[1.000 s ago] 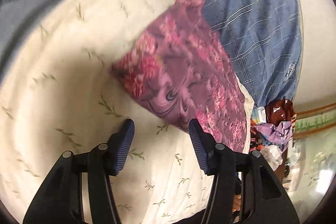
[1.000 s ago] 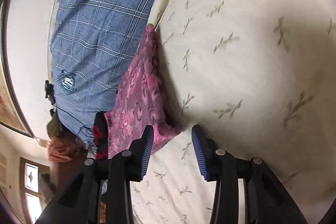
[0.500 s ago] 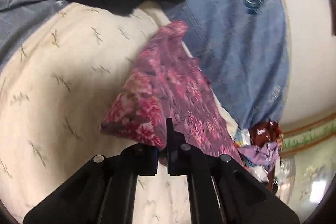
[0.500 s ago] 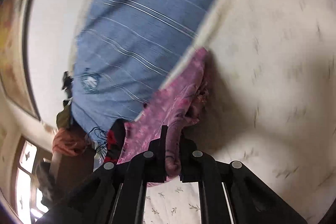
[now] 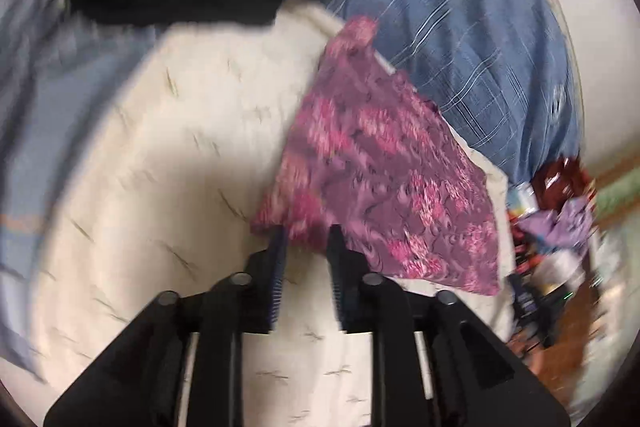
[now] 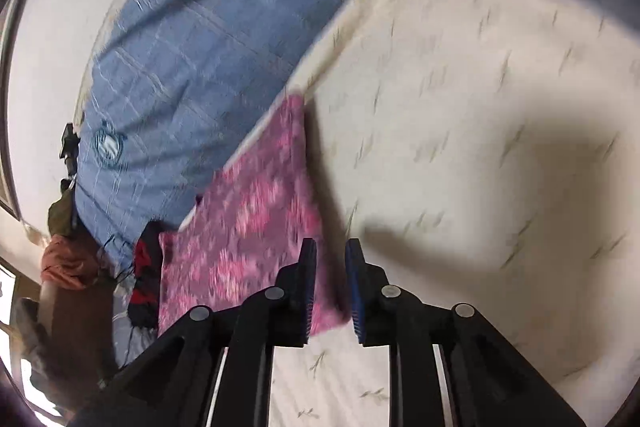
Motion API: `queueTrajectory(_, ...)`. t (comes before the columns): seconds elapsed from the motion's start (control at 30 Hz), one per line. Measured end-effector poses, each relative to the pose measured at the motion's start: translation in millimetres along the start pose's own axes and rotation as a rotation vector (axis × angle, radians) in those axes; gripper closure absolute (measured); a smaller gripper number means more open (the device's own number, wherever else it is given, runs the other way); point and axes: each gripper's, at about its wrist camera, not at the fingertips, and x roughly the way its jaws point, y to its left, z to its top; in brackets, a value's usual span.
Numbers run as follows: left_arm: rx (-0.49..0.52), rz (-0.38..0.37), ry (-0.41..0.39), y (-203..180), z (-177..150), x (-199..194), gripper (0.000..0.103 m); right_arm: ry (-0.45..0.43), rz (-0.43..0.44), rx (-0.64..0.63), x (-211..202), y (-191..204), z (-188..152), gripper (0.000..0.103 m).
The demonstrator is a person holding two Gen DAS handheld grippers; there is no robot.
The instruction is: Fold small clothes
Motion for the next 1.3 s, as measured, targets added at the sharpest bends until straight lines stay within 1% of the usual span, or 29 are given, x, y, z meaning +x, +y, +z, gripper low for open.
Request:
queueTrajectory(0.03,0.03,0.019,-0.016,-3.1,7.6,-4.7,0.065,-0.019,0.002,-0.004,-3.0,-0.4,8.2,0.074)
queueTrajectory(0.07,0.052,0.039,-0.029,-7.0,17.9,-5.5,0.058,-0.029,0.006,-0.006,-4.4,2.1,16.9,0.069)
queueTrajectory(0.13,0.095,0.076,-0.037,-17.6,43.0,2.1,0.053,-0.025,0.009,-0.014,5.5,15.7,34.8,0.067)
queueTrajectory(0.17,0.115,0.09,-0.026,-25.0,58.5,11.2,0.048,-0.019,0.006,-0.022,12.6,21.9,40.5,0.067)
queueTrajectory(0.23,0.133,0.103,0.006,-38.6,85.2,34.6,0.043,-0.014,0.006,-0.037,30.3,34.7,52.4,0.065)
queueTrajectory(0.27,0.139,0.107,0.019,-40.9,93.6,41.0,0.04,-0.014,0.012,-0.042,40.9,40.2,58.0,0.061)
queueTrajectory(0.33,0.134,0.116,0.06,-50.9,117.8,70.7,0.039,0.01,-0.001,-0.038,68.2,46.0,67.9,0.055)
queueTrajectory(0.47,0.057,0.119,0.093,-59.5,154.8,122.6,0.039,0.077,-0.072,0.008,126.7,45.4,86.1,0.055)
queueTrajectory(0.5,0.053,0.114,0.1,-61.3,159.1,130.9,0.039,0.092,-0.077,0.022,140.6,43.6,91.2,0.055)
queueTrajectory(0.53,0.063,0.124,0.114,-63.9,163.0,141.5,0.039,0.104,-0.073,0.02,150.7,43.0,93.3,0.055)
queueTrajectory(0.57,0.084,0.153,0.125,-67.0,165.7,151.2,0.039,0.123,-0.079,0.013,159.8,43.5,95.9,0.056)
queueTrajectory(0.6,0.134,0.218,0.136,-70.7,168.5,163.1,0.039,0.128,-0.087,-0.001,169.0,45.1,99.4,0.056)
queueTrajectory(0.67,0.206,0.326,0.132,-75.1,171.3,175.4,0.039,0.114,-0.085,-0.037,176.5,51.8,104.3,0.056)
queueTrajectory(0.7,0.237,0.34,0.12,-76.7,172.6,178.7,0.039,0.125,-0.075,-0.058,181.1,55.4,105.9,0.059)
queueTrajectory(0.73,0.247,0.319,0.107,-78.1,173.6,177.9,0.049,0.144,-0.065,-0.099,186.8,62.8,107.5,0.08)
queueTrajectory(0.77,0.252,0.287,0.096,-79.5,174.8,175.8,0.076,0.144,-0.077,-0.137,188.2,68.8,108.2,0.098)
queueTrajectory(0.8,0.245,0.242,0.096,-81.1,178.0,172.9,0.085,0.138,-0.079,-0.179,187.1,76.3,109.7,0.098)
queueTrajectory(0.83,0.232,0.221,0.084,-81.4,180.7,169.7,0.09,0.119,-0.063,-0.19,183.2,80.6,111.8,0.098)
queueTrajectory(0.9,0.207,0.185,0.013,-79.1,188.4,160.0,0.097,0.029,0.021,-0.181,164.3,87.3,120.4,0.098)
queueTrajectory(0.93,0.197,0.186,0.002,-76.8,191.0,160.0,0.097,-0.018,0.065,-0.151,154.8,86.3,125.3,0.098)
queueTrajectory(1.0,0.169,0.232,0.012,-67.1,195.8,172.4,0.097,-0.035,0.075,-0.105,154.2,78.8,129.8,0.098)
queueTrajectory(1.07,0.163,0.296,0.054,-59.2,196.2,190.5,0.096,0.008,-0.016,-0.084,172.8,66.0,128.9,0.098)
queueTrajectory(1.1,0.163,0.315,0.071,-56.5,194.4,196.0,0.096,0.031,-0.043,-0.077,180.3,62.2,125.7,0.098)
queueTrajectory(1.13,0.162,0.322,0.075,-56.0,192.7,195.7,0.095,0.076,-0.085,-0.061,192.4,54.9,121.0,0.097)
queueTrajectory(1.17,0.164,0.32,0.066,-57.5,192.2,190.3,0.095,0.099,-0.121,-0.052,196.7,49.6,117.8,0.093)
queueTrajectory(1.2,0.163,0.311,0.048,-60.2,191.1,178.0,0.095,0.111,-0.142,-0.043,198.6,47.9,115.0,0.092)
queueTrajectory(1.23,0.168,0.3,0.035,-62.9,189.8,167.2,0.092,0.091,-0.137,-0.036,191.0,48.9,112.6,0.091)
queueTrajectory(1.3,0.187,0.255,0.015,-70.4,183.1,143.8,0.082,0.049,-0.14,-0.057,171.2,58.0,108.7,0.091)
